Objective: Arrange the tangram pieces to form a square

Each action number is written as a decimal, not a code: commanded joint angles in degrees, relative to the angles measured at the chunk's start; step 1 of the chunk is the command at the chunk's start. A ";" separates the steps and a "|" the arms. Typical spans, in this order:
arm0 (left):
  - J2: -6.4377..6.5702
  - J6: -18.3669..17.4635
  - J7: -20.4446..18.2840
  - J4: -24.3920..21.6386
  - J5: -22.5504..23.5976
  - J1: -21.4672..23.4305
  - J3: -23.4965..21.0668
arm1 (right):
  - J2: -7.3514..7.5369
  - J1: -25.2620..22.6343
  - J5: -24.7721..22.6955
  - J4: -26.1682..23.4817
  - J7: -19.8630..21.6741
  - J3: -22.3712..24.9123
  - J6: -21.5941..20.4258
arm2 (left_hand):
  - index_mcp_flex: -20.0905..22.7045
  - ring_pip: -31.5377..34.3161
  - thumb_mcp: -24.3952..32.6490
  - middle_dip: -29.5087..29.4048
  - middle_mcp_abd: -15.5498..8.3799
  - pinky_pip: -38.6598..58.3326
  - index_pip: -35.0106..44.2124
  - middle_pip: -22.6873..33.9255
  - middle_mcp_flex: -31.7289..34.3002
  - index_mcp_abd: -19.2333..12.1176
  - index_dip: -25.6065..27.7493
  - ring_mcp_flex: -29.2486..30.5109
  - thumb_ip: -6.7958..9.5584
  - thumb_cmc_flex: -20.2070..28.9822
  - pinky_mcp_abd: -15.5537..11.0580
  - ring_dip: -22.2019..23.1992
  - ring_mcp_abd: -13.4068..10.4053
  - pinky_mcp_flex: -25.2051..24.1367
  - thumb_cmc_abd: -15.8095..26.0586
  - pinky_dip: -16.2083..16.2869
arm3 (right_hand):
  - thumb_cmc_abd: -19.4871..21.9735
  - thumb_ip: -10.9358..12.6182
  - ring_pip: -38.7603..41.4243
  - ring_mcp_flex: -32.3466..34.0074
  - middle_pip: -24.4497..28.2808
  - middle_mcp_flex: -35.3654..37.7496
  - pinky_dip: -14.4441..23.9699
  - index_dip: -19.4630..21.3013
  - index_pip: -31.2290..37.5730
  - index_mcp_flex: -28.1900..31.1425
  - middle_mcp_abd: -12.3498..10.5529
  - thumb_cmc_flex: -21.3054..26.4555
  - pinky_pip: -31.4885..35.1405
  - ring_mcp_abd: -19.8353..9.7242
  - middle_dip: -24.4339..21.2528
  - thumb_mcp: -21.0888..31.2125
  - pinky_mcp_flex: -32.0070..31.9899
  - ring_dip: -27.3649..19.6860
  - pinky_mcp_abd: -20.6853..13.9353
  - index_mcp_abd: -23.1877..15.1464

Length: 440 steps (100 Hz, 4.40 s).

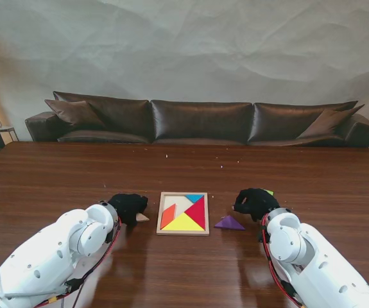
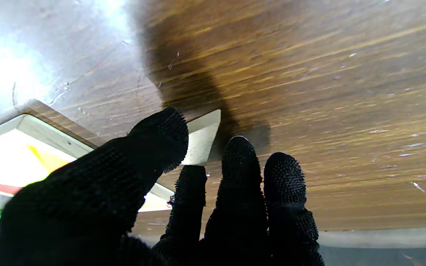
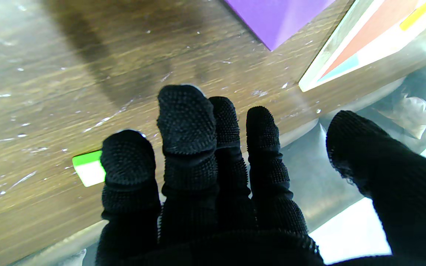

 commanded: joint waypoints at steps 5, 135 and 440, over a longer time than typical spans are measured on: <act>0.21 -0.05 -2.60 2.10 0.04 1.95 1.10 | -0.19 -0.13 0.01 0.01 0.93 -0.19 -0.20 | 1.25 4.86 -0.14 7.33 -7.25 4.22 2.21 16.13 15.32 0.17 0.86 3.12 -2.27 3.04 -2.24 1.22 -1.58 1.65 -3.53 1.27 | -0.67 0.14 0.50 0.79 0.59 0.30 -0.40 0.01 0.67 0.77 0.77 -0.88 1.21 0.57 -0.67 0.04 -0.75 0.26 -0.20 0.08; -0.46 0.15 2.82 3.05 1.05 2.81 0.88 | -0.08 0.31 0.57 0.51 1.92 -0.64 -0.21 | 14.89 -30.60 -2.01 13.92 -11.10 -9.39 16.33 21.25 34.44 -5.48 -2.45 4.07 -3.20 8.61 16.48 -19.03 14.94 3.80 -6.34 -1.82 | 0.40 0.41 0.52 0.63 0.47 0.15 -0.35 0.03 0.43 0.34 0.97 -1.09 1.18 0.87 -0.71 -0.44 -0.88 0.26 -0.14 0.20; -2.02 -6.04 5.51 3.29 -7.62 3.80 -5.95 | -0.08 1.15 1.31 1.73 2.53 -1.08 -0.22 | 24.72 -32.32 -10.82 -17.79 -10.60 -21.89 -6.20 2.23 12.13 -21.86 -13.20 -7.31 -2.95 4.29 23.01 -17.10 19.49 -19.11 -3.37 6.75 | 0.46 0.39 0.61 0.72 0.58 0.39 -0.30 -0.05 0.61 0.42 0.85 -1.00 1.33 0.68 -0.66 -0.40 -0.87 0.24 -0.13 0.34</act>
